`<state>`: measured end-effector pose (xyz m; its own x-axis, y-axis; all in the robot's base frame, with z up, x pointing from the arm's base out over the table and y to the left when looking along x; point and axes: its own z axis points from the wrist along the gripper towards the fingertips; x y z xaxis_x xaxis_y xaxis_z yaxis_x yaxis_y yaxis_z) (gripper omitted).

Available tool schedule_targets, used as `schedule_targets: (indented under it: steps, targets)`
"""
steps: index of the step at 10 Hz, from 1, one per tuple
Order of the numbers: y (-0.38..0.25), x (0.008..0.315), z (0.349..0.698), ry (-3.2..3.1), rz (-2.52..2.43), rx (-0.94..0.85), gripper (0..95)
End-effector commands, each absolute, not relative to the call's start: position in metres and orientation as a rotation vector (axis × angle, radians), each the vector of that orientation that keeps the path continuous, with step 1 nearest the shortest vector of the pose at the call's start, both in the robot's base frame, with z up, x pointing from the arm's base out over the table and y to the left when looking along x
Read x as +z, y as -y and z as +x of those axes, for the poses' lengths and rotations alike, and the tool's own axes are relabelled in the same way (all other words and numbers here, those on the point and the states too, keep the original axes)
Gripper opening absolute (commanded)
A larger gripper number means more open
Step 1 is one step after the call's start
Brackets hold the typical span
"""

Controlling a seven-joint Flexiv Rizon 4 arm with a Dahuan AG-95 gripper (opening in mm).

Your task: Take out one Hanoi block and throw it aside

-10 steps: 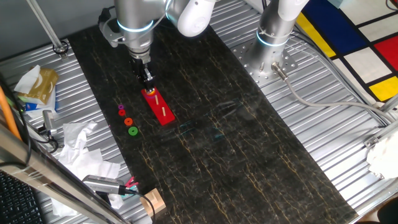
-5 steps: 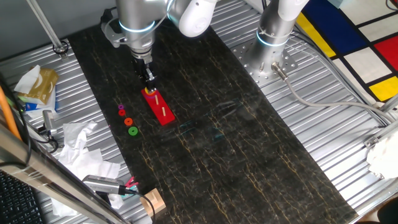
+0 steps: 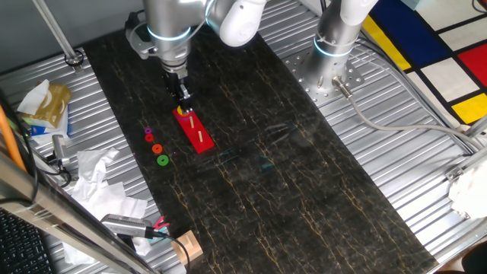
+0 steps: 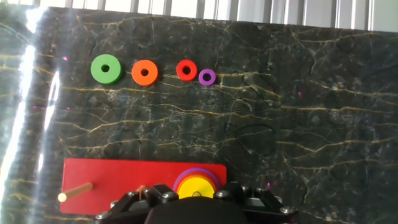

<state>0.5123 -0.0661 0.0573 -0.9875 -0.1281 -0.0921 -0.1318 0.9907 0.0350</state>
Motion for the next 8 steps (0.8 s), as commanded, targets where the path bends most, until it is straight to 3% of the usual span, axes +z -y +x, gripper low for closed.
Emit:
schedule_targets:
  steps: [1, 4, 5, 8]
  targets:
    - [0.0663, 0.0558, 0.5126, -3.045, -0.199, 0.071, 57.0]
    - [0.0651, 0.053, 0.5121, -3.045, -0.196, 0.076, 57.0]
    - [0.0646, 0.0517, 0.5113, -3.045, -0.196, 0.077, 38.0]
    - [0.0632, 0.0491, 0.5096, -3.047, -0.191, 0.078, 38.0]
